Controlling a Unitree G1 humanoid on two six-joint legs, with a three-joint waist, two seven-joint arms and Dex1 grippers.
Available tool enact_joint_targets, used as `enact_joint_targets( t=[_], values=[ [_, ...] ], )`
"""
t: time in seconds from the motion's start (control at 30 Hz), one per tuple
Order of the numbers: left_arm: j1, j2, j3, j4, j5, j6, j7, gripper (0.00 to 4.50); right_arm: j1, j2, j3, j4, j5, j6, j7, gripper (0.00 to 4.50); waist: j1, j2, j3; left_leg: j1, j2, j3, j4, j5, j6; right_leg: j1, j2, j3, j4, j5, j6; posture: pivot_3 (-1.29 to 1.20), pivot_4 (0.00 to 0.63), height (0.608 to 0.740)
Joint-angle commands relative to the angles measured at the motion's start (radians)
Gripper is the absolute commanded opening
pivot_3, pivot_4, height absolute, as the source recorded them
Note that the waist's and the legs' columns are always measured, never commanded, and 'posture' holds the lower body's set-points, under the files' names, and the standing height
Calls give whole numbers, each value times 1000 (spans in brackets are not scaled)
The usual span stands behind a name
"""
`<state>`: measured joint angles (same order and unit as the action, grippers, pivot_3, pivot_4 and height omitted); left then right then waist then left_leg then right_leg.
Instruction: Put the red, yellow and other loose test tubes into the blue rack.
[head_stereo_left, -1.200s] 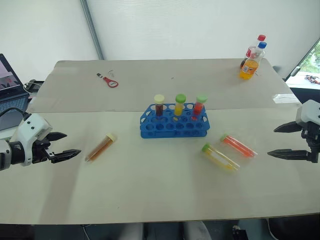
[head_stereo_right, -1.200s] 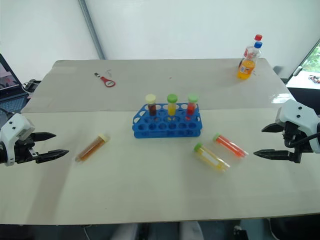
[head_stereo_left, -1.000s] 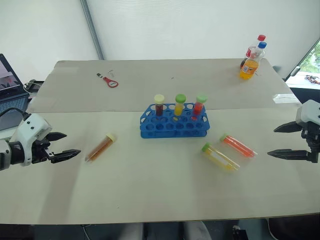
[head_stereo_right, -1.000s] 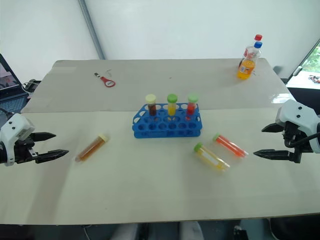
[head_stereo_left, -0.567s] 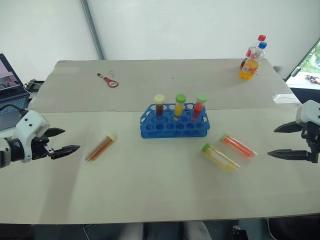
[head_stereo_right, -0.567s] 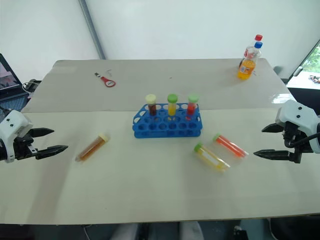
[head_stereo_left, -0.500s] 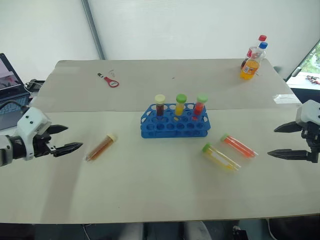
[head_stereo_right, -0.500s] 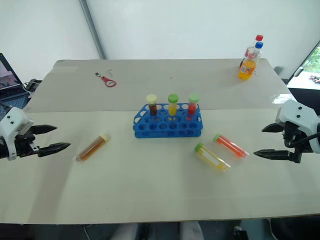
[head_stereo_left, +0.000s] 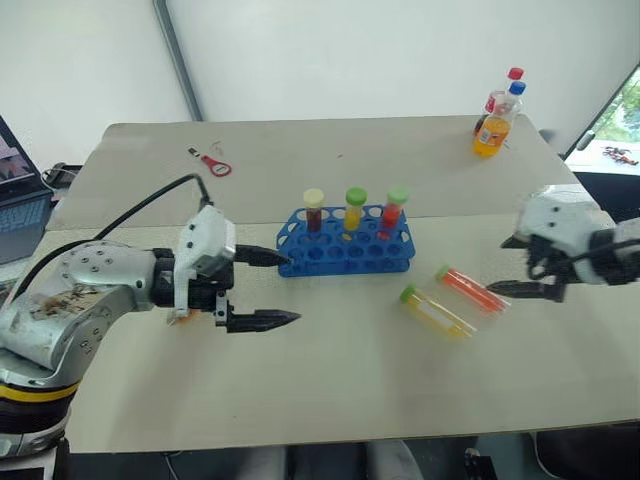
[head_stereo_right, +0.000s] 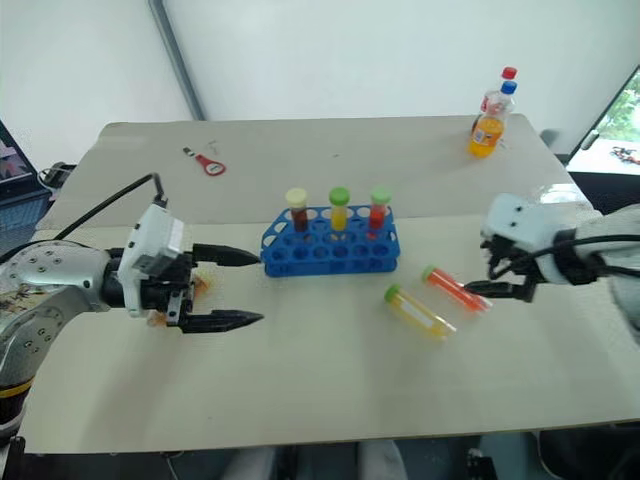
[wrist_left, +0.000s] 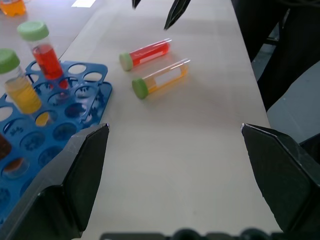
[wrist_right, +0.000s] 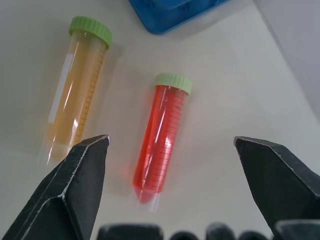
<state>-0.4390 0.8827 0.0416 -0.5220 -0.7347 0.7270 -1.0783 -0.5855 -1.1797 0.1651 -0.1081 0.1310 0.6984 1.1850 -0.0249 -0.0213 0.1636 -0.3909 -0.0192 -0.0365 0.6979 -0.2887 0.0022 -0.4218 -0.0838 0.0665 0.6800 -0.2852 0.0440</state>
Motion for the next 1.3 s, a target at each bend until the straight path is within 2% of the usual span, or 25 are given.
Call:
enact_joint_targets(
  t=[0.03, 0.33, 0.8, 0.83, 0.9, 1.1, 1.17, 1.3],
  values=[
    [-38, -20, -22, -23, 4, -28, 1, 4500, -91, 40, 79, 43, -70, 55, -10, 4443, 1, 0, 0, 0, 0, 0, 1, 0, 0, 0, 0, 0, 0, 0, 0, 0, 150, 740],
    [-66, -66, -65, -33, 31, -55, 21, 4500, -221, 149, 233, 251, -201, 4, 12, 4443, 9, 0, 0, -1, -1, 0, 2, 0, 1, 0, 0, -1, -1, 0, 0, 0, 150, 740],
    [-52, -130, -113, -40, 67, -91, 49, 4500, -260, 236, 244, 352, -228, 133, 51, 4443, 8, 0, 0, -1, 0, -1, 2, 0, 1, 0, 0, -1, -1, 0, 0, 0, 150, 740],
    [-51, -131, -115, -37, 71, -95, 47, 4500, -260, 238, 241, 352, -226, 145, 51, 3874, 8, 0, 0, -1, 0, -1, 2, 0, 1, 0, 0, -1, -1, 0, 0, 0, 150, 740],
    [-46, -132, -116, -33, 75, -100, 45, 4500, -258, 243, 236, 351, -227, 154, 44, 3339, 8, 0, 0, -1, -1, -1, 2, 0, 1, 0, 0, -1, -1, 0, 0, 0, 150, 740],
    [-26, -123, -110, -27, 78, -104, 41, 4500, -254, 244, 234, 333, -220, 187, 48, 1200, 8, 0, 0, -1, 0, -1, 2, 0, 1, 0, 0, -1, -1, 0, 0, 0, 150, 740],
    [-24, -120, -103, -18, 81, -104, 39, 4500, -257, 245, 231, 330, -217, 197, 48, 953, 8, 0, 0, -1, -1, -1, 2, 0, 1, 0, 0, -1, -1, 0, 0, 0, 150, 740],
    [-12, -103, -81, 5, 91, -105, 38, 4500, -265, 233, 193, 305, -191, 238, 51, 953, 8, 0, 0, -1, -1, -1, 2, 0, 1, 0, 0, -1, -1, 0, 0, 0, 150, 740]
  ],
)
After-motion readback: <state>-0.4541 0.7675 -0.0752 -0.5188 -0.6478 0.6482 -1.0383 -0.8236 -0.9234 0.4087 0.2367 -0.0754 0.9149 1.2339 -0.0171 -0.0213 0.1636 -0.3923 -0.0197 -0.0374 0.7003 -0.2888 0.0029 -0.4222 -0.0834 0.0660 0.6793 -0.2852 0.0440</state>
